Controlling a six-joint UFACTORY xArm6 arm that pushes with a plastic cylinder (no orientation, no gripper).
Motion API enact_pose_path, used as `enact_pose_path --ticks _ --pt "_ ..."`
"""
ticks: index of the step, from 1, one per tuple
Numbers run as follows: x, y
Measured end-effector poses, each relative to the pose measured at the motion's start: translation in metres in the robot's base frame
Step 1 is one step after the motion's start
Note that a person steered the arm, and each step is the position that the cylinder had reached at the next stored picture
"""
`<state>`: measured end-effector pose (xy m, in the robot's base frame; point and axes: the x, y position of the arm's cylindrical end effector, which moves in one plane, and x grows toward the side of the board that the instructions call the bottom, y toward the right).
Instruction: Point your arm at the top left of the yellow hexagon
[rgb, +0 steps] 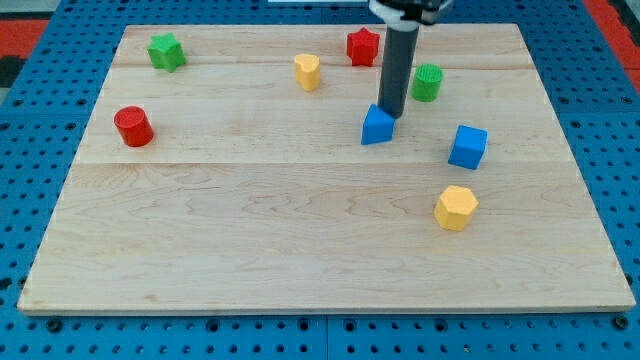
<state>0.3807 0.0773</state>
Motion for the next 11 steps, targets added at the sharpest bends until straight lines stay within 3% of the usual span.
enact_pose_path --ticks 1,2,3,4,5,6,9,11 --pt "-0.005 -0.064" --pt "0.026 -0.089" --pt "0.065 -0.062" --pt "0.03 -0.111" --pt "0.083 -0.071" --pt "0.085 -0.021" --pt "0.085 -0.014" --pt "0.078 0.096"
